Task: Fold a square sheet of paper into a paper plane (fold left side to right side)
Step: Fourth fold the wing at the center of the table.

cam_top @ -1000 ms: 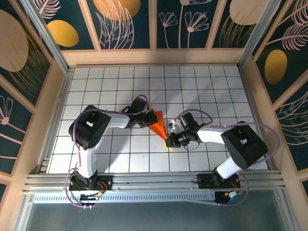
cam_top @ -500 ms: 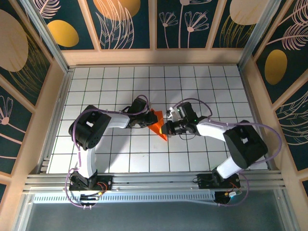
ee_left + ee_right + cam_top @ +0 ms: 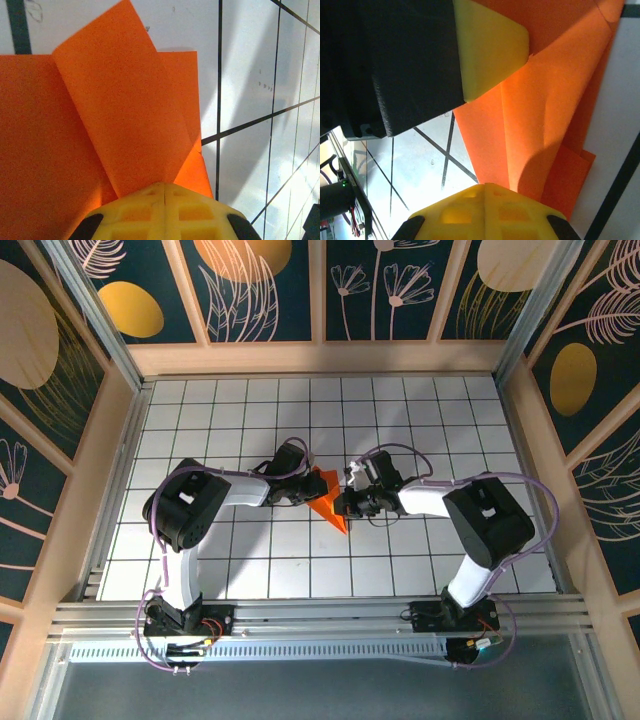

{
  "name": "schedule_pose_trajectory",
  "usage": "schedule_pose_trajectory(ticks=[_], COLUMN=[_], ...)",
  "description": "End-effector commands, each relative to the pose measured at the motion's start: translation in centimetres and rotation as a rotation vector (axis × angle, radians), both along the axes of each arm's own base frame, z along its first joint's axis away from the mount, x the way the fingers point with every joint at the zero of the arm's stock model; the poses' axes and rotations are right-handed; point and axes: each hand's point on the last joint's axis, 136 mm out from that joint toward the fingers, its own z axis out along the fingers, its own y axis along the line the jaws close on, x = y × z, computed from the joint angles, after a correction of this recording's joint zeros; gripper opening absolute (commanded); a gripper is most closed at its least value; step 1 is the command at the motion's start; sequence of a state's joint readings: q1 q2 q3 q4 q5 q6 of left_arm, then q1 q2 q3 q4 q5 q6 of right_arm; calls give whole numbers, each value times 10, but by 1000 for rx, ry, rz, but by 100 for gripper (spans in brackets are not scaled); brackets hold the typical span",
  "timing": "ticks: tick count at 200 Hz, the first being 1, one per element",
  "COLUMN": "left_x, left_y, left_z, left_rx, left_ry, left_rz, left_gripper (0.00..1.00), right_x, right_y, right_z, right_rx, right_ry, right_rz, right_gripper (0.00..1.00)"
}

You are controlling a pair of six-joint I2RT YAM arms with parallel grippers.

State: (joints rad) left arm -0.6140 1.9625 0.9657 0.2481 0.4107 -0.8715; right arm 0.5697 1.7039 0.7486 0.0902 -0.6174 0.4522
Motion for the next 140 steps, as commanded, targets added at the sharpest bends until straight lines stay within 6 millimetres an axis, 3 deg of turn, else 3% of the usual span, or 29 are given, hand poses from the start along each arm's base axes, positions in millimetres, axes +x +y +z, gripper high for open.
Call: schedule_pose_trajectory(ticks=[1, 95, 140], left_x=[-21, -21, -5], left_y=[31, 31, 17], left_z=[-50, -49, -21], left_rx=[163, 160, 99], left_ry=[105, 103, 38], left_rz=[39, 39, 29], left_gripper=[0, 0, 0], right_x=[-6, -20, -27], right_y=[-9, -18, -31], right_z=[-14, -30, -49], right_rx=[-37, -84, -183], right_ry=[25, 65, 104], right_rz=[-15, -7, -26], right_gripper=[0, 0, 0])
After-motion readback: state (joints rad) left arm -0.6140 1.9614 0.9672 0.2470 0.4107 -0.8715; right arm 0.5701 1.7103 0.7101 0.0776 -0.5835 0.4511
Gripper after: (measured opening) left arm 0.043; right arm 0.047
